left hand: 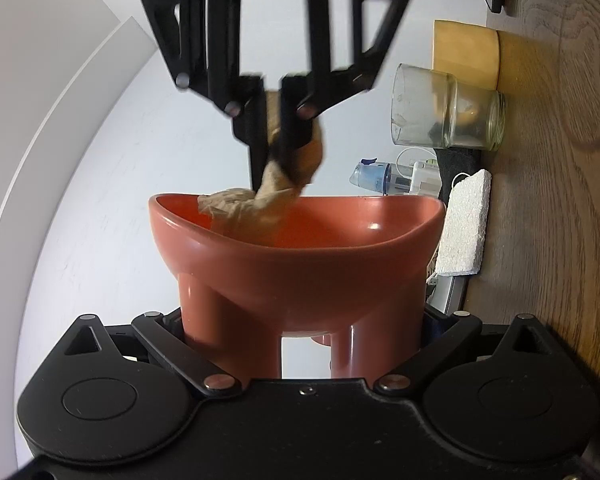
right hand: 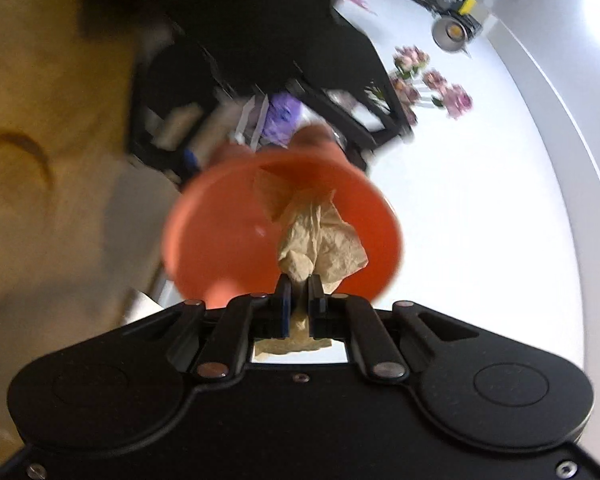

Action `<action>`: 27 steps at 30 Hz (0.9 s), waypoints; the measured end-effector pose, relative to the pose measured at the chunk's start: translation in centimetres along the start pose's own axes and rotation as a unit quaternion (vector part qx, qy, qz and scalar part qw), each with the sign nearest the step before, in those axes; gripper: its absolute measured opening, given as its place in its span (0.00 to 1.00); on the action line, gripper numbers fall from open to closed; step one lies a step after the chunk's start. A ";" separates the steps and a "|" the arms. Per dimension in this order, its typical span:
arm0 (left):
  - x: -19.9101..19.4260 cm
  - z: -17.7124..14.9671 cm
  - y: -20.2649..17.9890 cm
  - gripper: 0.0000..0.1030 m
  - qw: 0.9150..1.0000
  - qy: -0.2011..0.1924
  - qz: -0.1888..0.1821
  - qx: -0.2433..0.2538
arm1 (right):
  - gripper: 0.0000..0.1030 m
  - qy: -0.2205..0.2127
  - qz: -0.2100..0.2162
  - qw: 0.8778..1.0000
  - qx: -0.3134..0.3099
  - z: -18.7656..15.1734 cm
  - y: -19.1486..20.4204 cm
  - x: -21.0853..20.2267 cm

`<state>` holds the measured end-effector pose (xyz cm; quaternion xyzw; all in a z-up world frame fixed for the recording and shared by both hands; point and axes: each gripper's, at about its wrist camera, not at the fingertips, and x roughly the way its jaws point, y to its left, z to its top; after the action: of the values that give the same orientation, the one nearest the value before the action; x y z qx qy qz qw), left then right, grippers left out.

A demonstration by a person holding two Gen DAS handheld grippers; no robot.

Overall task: Clean bowl
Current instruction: 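Wipe the paper towel around the bowl interior with the right gripper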

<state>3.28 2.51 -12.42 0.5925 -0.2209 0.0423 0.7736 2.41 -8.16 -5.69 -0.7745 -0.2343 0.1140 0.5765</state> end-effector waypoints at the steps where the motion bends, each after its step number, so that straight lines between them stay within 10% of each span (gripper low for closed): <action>1: 0.0 0.0 0.0 0.94 1.000 0.000 0.000 0.000 | 0.07 0.008 0.000 1.000 0.003 0.5 -0.2 0.1; 27: -0.1 0.0 0.0 0.95 1.000 0.000 0.000 0.000 | 0.07 -0.036 0.112 0.993 -0.009 4.5 4.7 -5.7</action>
<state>3.17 2.58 -12.43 0.5925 -0.2210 0.0423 0.7735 -3.41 -8.27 -12.09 -0.7964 -0.1676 0.2040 0.5442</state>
